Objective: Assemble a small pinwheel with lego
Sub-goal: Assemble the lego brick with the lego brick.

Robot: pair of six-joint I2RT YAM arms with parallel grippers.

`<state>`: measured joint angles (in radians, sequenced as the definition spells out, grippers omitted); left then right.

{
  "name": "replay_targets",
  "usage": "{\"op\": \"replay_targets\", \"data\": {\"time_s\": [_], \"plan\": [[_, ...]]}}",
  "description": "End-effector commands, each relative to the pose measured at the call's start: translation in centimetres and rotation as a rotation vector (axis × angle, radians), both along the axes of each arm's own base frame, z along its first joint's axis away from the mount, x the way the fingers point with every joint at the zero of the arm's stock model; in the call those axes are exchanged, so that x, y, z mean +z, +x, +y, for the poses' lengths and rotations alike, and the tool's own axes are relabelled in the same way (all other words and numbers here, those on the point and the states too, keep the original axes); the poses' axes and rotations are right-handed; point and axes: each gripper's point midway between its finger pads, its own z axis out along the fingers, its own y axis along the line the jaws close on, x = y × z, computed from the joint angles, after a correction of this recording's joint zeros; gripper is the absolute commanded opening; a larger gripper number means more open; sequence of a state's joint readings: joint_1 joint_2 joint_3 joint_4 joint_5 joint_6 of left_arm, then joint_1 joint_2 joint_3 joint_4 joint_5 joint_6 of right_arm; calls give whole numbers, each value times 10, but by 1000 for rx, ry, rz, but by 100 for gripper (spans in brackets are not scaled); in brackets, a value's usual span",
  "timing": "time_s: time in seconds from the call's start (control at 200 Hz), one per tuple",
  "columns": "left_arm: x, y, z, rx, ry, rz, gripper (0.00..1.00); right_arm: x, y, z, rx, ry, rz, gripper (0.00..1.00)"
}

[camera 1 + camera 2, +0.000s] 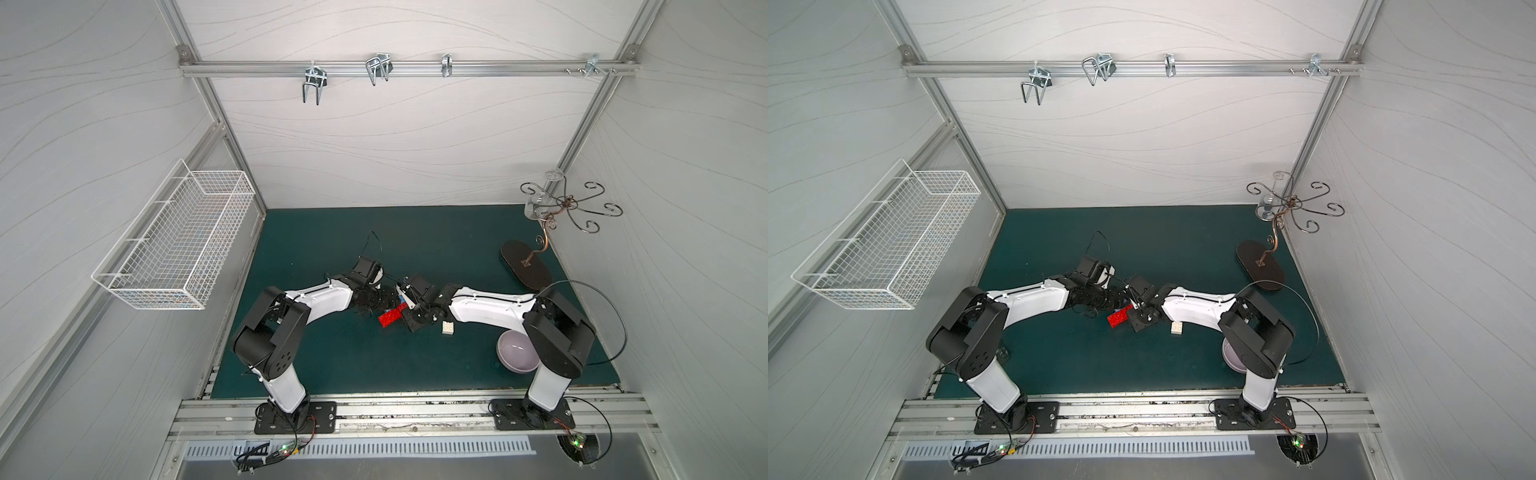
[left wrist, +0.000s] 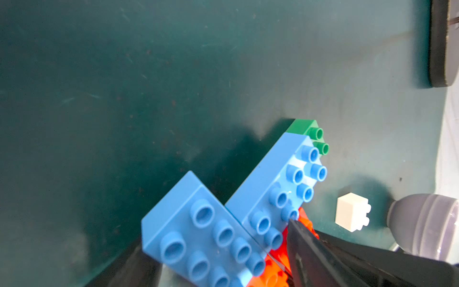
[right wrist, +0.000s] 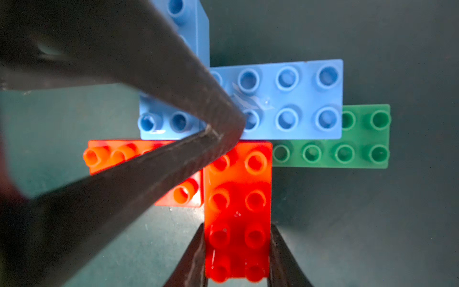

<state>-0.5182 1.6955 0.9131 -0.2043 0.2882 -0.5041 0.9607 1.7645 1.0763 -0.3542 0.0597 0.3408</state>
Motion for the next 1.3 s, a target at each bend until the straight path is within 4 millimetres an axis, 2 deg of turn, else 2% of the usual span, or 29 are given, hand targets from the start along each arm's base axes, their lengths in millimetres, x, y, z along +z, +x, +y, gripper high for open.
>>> {"op": "replay_targets", "data": {"time_s": [0.0, 0.225, 0.33, 0.475, 0.625, 0.78, 0.865, 0.965, 1.05, 1.295], "plan": [[-36, -36, 17, -56, 149, 104, 80, -7, -6, 0, 22, -26, 19, 18], [-34, -39, 11, -61, 110, 103, 84, -11, -3, 0, 25, -33, 0, 18], [-26, -34, 10, -51, 73, 66, 85, -15, -6, 1, 37, -48, 13, 18], [-26, -37, 7, -62, 59, 76, 85, -19, -10, 0, 47, -81, 25, 18], [-15, -37, 9, -59, 41, 24, 86, -19, -10, 0, 43, -81, 33, 18], [-17, -39, 2, -81, 23, 41, 87, -17, -9, 3, 42, -75, 28, 18], [-26, -39, 5, -73, 54, 70, 87, -19, -10, 2, 44, -78, 32, 18], [-30, -39, 2, -82, 47, 90, 87, -10, -11, 5, 47, -63, 44, 18], [-22, -37, 2, -75, 35, 60, 87, -3, -11, 7, 45, -57, 47, 18], [2, -36, -4, -80, -55, -40, 92, -8, -10, 4, 30, -50, 67, 18]]}}
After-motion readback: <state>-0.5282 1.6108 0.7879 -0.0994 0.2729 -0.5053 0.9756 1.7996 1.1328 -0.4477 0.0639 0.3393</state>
